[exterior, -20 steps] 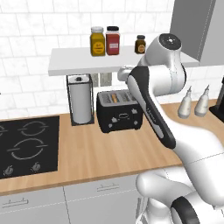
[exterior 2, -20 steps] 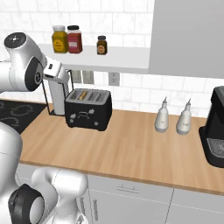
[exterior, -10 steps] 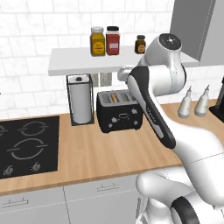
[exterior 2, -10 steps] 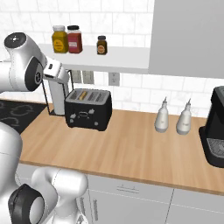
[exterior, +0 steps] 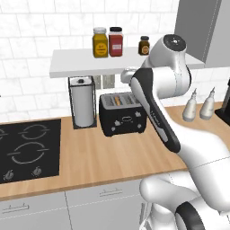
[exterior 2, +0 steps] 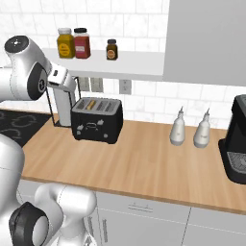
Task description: Start the toaster. Once the lever pops up, take the bread to the plate on the dining counter.
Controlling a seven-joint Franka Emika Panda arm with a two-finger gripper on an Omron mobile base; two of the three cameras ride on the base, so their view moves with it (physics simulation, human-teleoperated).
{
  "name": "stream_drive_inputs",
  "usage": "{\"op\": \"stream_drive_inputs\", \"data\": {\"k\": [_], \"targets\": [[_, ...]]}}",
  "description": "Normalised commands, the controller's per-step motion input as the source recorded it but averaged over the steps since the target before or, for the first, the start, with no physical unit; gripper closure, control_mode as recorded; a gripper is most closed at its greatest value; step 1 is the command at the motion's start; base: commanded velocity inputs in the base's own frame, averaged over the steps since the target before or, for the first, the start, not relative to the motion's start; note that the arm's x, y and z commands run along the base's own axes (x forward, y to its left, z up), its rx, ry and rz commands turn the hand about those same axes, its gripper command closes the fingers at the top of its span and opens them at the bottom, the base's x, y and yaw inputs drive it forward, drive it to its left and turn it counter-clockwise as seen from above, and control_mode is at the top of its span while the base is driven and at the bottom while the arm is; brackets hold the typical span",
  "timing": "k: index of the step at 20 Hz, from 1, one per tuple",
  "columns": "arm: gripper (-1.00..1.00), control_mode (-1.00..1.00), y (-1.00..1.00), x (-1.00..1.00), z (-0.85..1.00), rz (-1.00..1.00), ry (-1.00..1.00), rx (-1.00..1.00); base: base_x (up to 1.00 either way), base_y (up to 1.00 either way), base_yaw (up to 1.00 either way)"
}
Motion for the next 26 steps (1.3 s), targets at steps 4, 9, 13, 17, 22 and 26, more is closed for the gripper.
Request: {"op": "stream_drive_inputs", "data": {"k": [4,9,13,17,22,26], "targets": [[-1.00,-1.00,0.00,0.00,0.00,0.00,0.00,0.00,0.00,0.00,0.00],[-1.00,-1.00,0.00,0.00,0.00,0.00,0.00,0.00,0.00,0.00,0.00],[-1.00,-1.00,0.00,0.00,0.00,0.00,0.00,0.00,0.00,0.00,0.00],[-1.00,-1.00,0.00,0.00,0.00,0.00,0.00,0.00,0.00,0.00,0.00],[-1.00,-1.00,0.00,0.00,0.00,0.00,0.00,0.00,0.00,0.00,0.00],[-1.00,-1.00,0.00,0.00,0.00,0.00,0.00,0.00,0.00,0.00,0.00]]}}
